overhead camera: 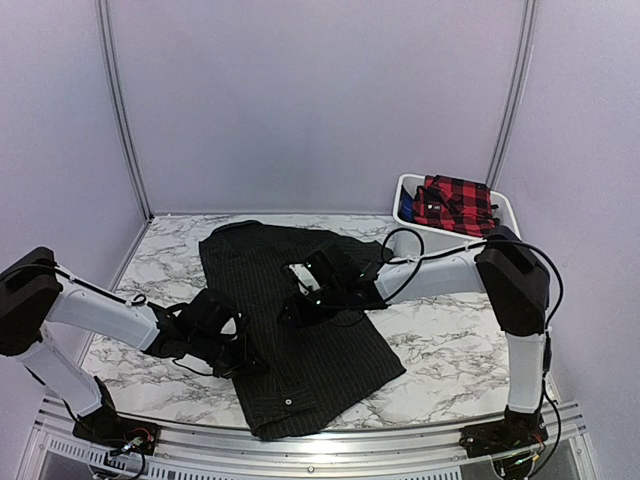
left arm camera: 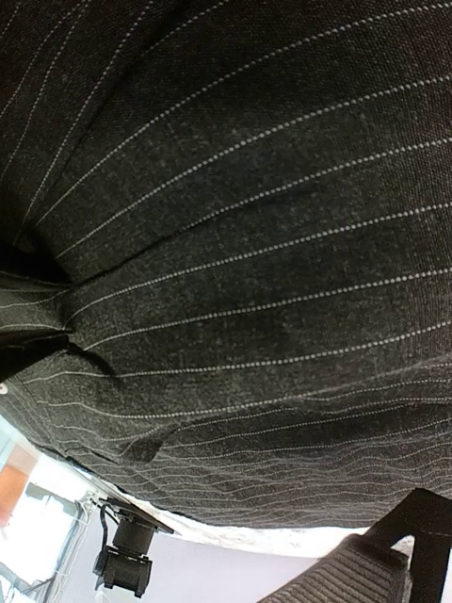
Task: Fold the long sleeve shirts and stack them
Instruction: Move the 1/3-folded shirt to the center of the board.
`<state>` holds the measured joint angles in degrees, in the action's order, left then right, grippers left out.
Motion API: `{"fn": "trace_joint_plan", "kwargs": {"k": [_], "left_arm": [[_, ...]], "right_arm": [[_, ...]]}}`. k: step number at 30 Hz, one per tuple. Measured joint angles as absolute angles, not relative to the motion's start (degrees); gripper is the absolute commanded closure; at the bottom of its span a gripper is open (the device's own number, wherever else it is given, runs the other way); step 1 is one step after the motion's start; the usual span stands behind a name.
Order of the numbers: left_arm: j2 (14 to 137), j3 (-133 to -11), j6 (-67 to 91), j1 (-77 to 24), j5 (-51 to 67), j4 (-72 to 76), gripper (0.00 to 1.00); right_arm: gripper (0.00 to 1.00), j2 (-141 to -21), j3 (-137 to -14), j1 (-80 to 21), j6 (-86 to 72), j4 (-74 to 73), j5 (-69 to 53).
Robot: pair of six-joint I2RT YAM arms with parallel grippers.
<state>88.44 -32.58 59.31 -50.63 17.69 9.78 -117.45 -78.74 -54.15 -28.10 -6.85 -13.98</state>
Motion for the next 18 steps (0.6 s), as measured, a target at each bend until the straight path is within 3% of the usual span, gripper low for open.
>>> {"fn": "trace_joint_plan", "kwargs": {"k": [18], "left_arm": [[88.03, -31.57, 59.86, -50.63, 17.98, 10.85, 0.83]], "right_arm": [[0.62, -119.74, -77.36, -55.88, -30.76, -6.02, -14.59]]}}
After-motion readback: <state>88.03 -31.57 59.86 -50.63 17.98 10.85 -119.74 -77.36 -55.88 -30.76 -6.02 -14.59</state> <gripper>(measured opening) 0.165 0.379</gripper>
